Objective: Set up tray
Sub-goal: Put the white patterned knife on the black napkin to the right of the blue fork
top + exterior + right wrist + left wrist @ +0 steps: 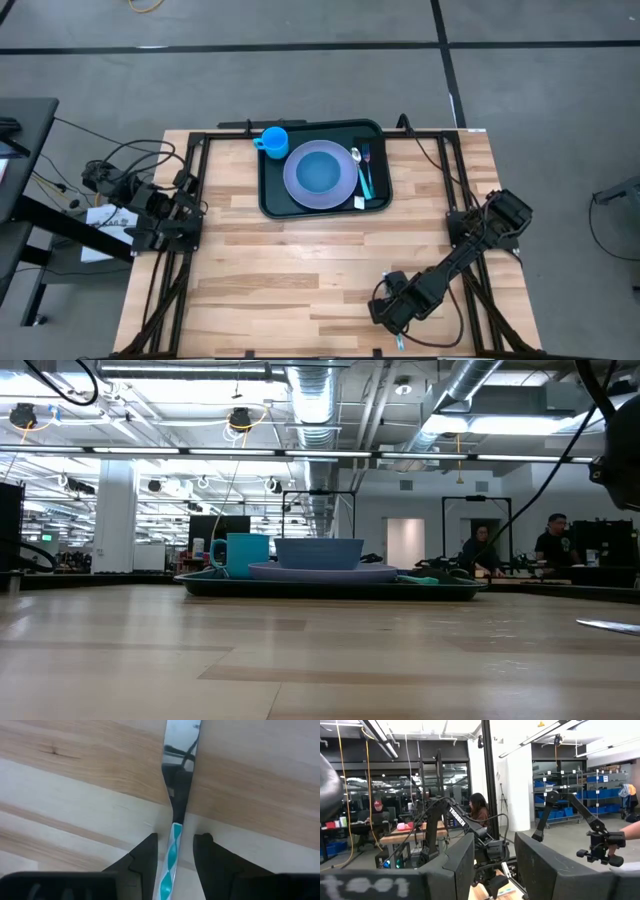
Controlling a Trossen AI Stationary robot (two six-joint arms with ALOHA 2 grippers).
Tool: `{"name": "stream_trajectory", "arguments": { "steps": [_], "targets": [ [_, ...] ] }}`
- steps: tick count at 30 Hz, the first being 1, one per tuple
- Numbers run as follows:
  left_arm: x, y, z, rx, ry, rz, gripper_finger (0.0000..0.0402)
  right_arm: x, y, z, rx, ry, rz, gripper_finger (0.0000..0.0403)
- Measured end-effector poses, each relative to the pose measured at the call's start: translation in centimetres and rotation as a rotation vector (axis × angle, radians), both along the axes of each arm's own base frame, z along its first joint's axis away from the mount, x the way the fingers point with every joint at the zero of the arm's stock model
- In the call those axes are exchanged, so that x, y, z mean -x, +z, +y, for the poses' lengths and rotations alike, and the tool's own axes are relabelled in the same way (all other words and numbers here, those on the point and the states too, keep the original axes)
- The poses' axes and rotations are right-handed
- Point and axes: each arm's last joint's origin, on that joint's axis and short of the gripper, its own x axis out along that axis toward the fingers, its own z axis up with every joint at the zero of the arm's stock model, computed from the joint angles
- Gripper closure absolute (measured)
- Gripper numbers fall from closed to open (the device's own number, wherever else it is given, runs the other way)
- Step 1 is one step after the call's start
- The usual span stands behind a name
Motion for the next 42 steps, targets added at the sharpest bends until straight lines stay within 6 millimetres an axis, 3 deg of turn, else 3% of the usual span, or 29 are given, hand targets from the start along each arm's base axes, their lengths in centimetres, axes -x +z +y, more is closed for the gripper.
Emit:
{"name": "stream_trajectory", "arguments": {
  "steps": [5, 13, 19, 24, 30, 42],
  "targets": [
    [0.0, 0.0, -0.1, -0.005, -0.021, -0.005, 0.0270, 0.0, 0.1, -0.3, 0.002, -0.015, 0.008, 0.0296],
    [0.0, 0.0, -0.1, -0.005, -0.021, -0.005, 0.0270, 0.0, 0.1, -0.4, 0.012, -0.017, 0.011, 0.0387],
    [0.0, 0.0, -0.1, -0.005, -0.021, -0.005, 0.0270, -0.1, 0.1, -0.6, 0.021, -0.016, 0.007, 0.0380],
    [0.0, 0.0, -0.1, -0.004, -0.021, -0.005, 0.0270, -0.3, 0.5, -1.4, 0.035, -0.001, 0.018, 0.0396],
    [0.0, 0.0, -0.1, -0.004, -0.021, -0.005, 0.0270, 0.5, 2.3, -3.6, 0.129, -0.033, 0.053, 0.0391],
    [0.0, 0.0, -0.1, -0.005, -0.022, -0.005, 0.0270, 1.9, 7.7, -6.6, 0.150, -0.091, -0.003, 0.0399]
  ]
}}
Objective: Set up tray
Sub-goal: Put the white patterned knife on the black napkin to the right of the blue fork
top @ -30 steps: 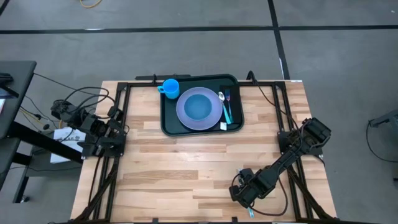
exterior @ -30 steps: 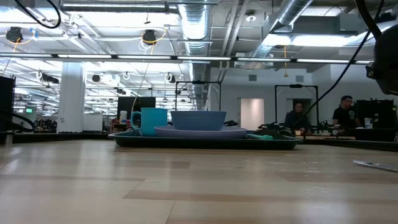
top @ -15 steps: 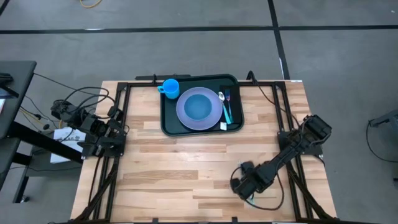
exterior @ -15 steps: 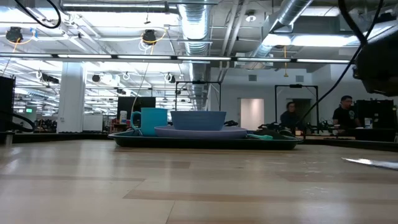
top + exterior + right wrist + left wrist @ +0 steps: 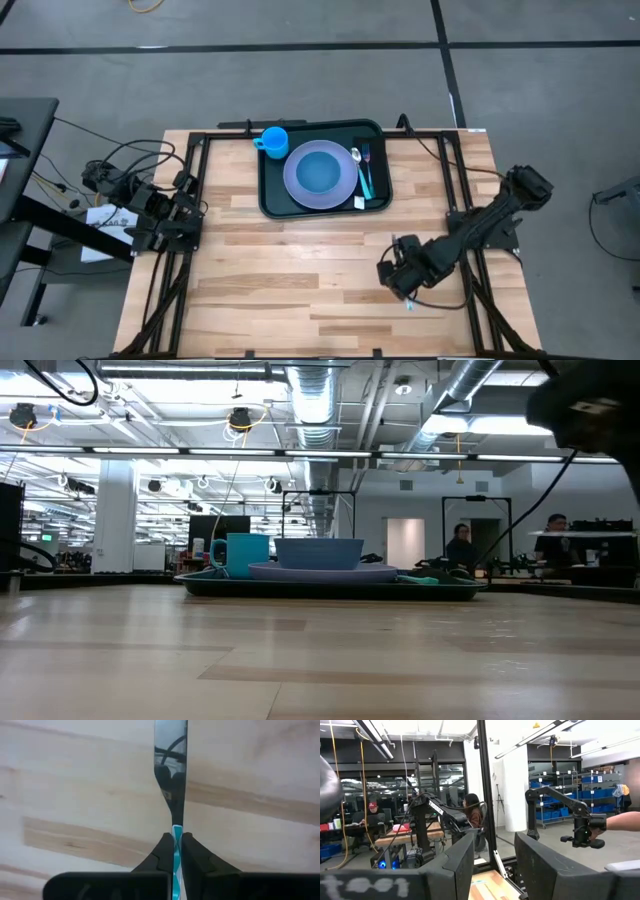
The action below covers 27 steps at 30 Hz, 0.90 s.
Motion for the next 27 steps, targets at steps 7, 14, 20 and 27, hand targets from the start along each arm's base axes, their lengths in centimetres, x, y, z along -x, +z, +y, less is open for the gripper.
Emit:
{"name": "stream_trajectory", "arguments": {
  "steps": [7, 14, 20, 27],
  "targets": [
    [0.0, 0.0, 0.0, 0.000, 0.000, -0.001, 0.0270, -0.9, 1.5, -3.7, 0.034, -0.025, -0.021, 0.0399],
    [0.0, 0.0, 0.0, 0.002, -0.001, -0.002, 0.0270, -3.2, 1.8, -10.4, 0.062, 0.009, -0.015, 0.0399],
    [0.0, 0.0, 0.0, 0.015, -0.005, 0.003, 0.0270, -3.7, 1.9, -17.8, 0.076, 0.030, 0.003, 0.0400],
    [0.0, -0.1, 0.0, 0.008, -0.005, 0.015, 0.0270, -3.0, 2.0, -25.8, 0.095, 0.011, -0.109, 0.0399]
  ]
}}
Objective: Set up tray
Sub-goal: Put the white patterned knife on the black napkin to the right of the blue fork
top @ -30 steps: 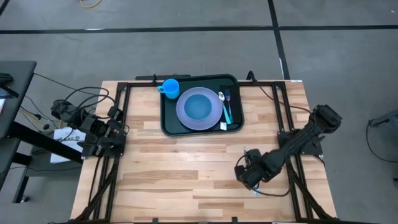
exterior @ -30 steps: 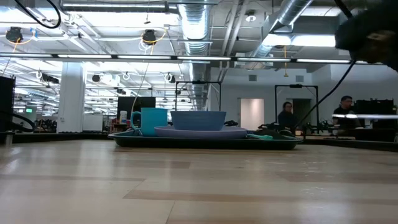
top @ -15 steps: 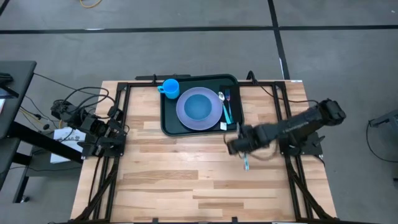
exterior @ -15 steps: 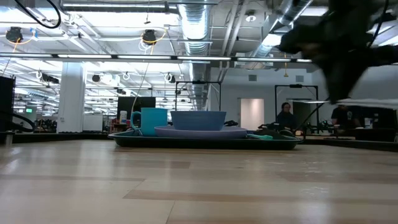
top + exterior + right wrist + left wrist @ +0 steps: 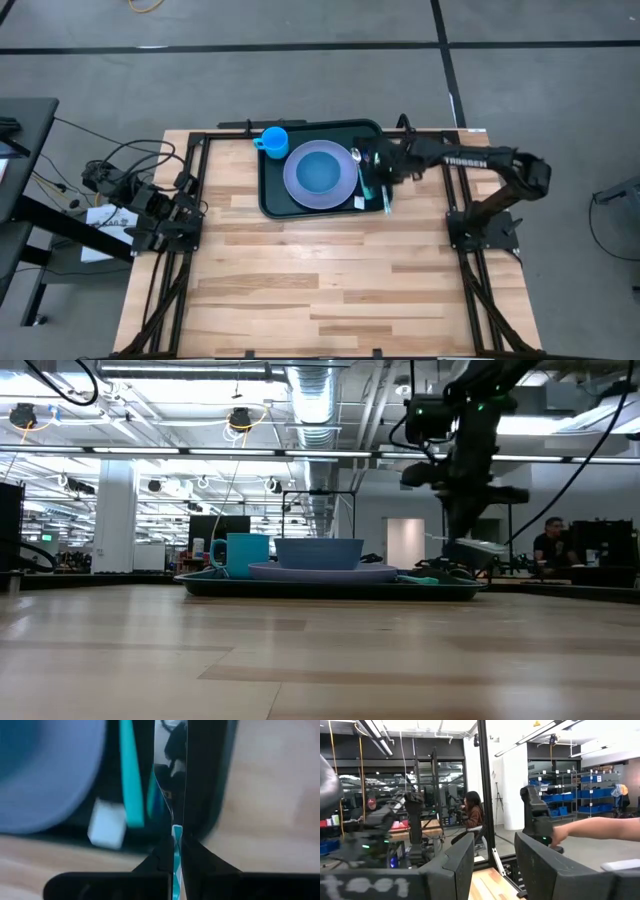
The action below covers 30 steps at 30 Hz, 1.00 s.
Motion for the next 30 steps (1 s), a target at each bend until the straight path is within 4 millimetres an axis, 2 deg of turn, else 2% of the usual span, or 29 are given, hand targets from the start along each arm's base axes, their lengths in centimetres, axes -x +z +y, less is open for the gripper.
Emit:
{"name": "stream_trajectory", "arguments": {
  "steps": [5, 9, 13, 17, 20, 25, 30],
  "targets": [
    [0.0, 0.0, 0.0, -0.002, 0.001, 0.004, 0.0270, 1.1, 0.3, -4.5, 0.042, -0.044, -0.106, 0.0399],
    [0.0, 0.0, 0.0, -0.012, 0.004, 0.000, 0.0270, 2.1, 0.2, -6.6, 0.062, -0.080, -0.118, 0.0400],
    [0.0, 0.0, 0.0, -0.028, 0.010, -0.006, 0.0270, 1.7, -1.1, -7.6, 0.026, -0.059, -0.127, 0.0400],
    [0.0, 0.0, 0.0, -0.044, 0.015, -0.012, 0.0270, 0.6, -3.4, -8.3, -0.014, -0.022, -0.118, 0.0400],
    [0.0, 0.0, 0.0, -0.045, 0.016, -0.012, 0.0270, 0.6, -4.6, -8.9, -0.039, -0.029, -0.092, 0.0399],
    [0.0, -0.1, 0.0, -0.050, 0.016, -0.008, 0.0270, 1.1, -5.1, -9.8, -0.042, -0.056, -0.080, 0.0399],
    [0.0, -0.1, 0.0, -0.052, 0.017, -0.008, 0.0270, 1.1, -5.1, -9.9, -0.053, -0.055, -0.090, 0.0398]
  ]
}}
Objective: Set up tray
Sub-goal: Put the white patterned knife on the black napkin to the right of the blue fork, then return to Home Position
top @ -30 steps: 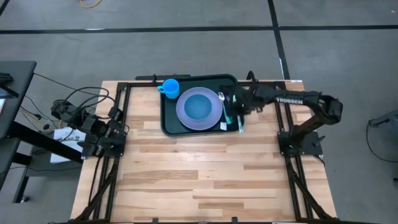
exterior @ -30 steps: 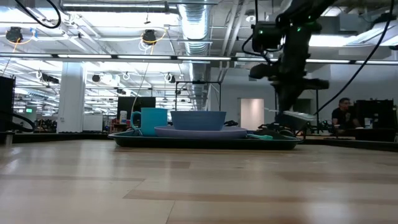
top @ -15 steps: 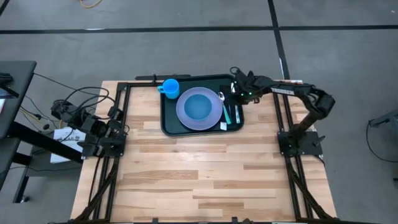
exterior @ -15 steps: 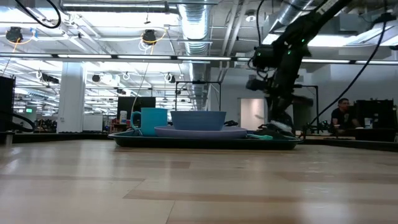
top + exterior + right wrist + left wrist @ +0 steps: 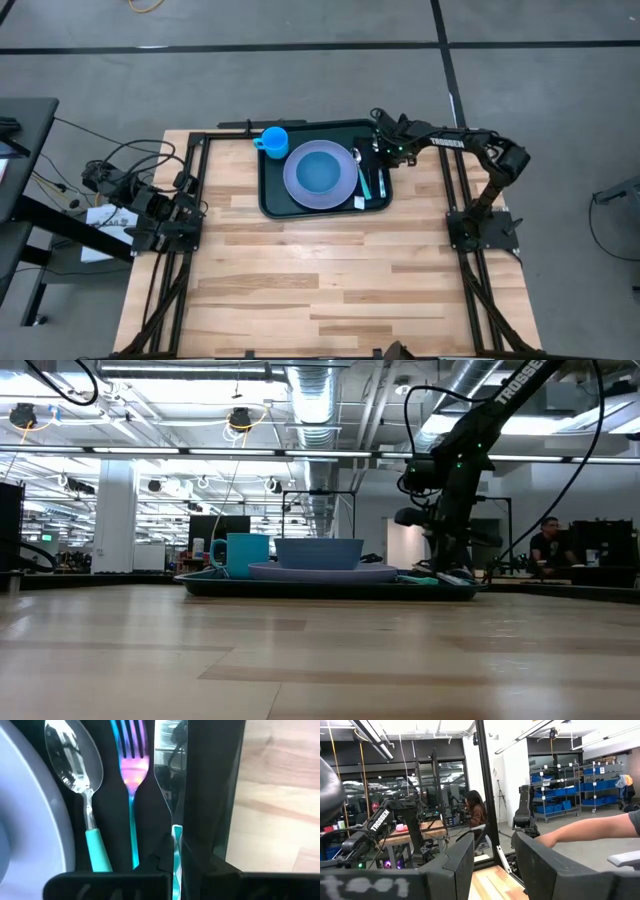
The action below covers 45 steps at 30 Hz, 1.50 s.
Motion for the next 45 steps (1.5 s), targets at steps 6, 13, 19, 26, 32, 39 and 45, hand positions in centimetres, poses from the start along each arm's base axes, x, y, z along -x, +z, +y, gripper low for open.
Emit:
{"name": "stream_trajectory", "arguments": {
  "steps": [6, 13, 19, 26, 32, 39, 45],
  "targets": [
    [0.0, 0.0, 0.0, 0.000, 0.000, -0.001, 0.0270, -0.2, 0.0, 0.1, 0.007, 0.008, -0.004, 0.0374],
    [0.0, 0.0, 0.0, 0.001, 0.000, -0.001, 0.0270, -0.2, 0.0, 0.2, 0.003, 0.007, 0.000, 0.0315],
    [0.0, 0.0, 0.0, 0.001, 0.000, -0.001, 0.0270, -0.2, 0.0, 0.1, 0.007, 0.007, -0.009, 0.0284],
    [0.0, -0.1, 0.0, -0.004, 0.002, 0.006, 0.0270, -0.5, 4.2, 0.2, 0.082, 0.139, -0.153, 0.0269],
    [-0.3, -0.8, 0.2, -0.068, 0.110, 0.072, 0.0270, 0.1, 12.1, 3.9, 0.375, 0.436, -0.324, 0.0270],
    [-1.5, -2.0, 0.1, -0.069, 0.293, 0.238, 0.0270, 2.9, 16.3, 11.1, 0.543, 0.609, -0.250, 0.0269],
    [-2.8, -4.5, -0.7, 0.034, 0.293, 0.323, 0.0270, 3.6, 15.8, 16.1, 0.567, 0.689, -0.087, 0.0269]
  ]
}}
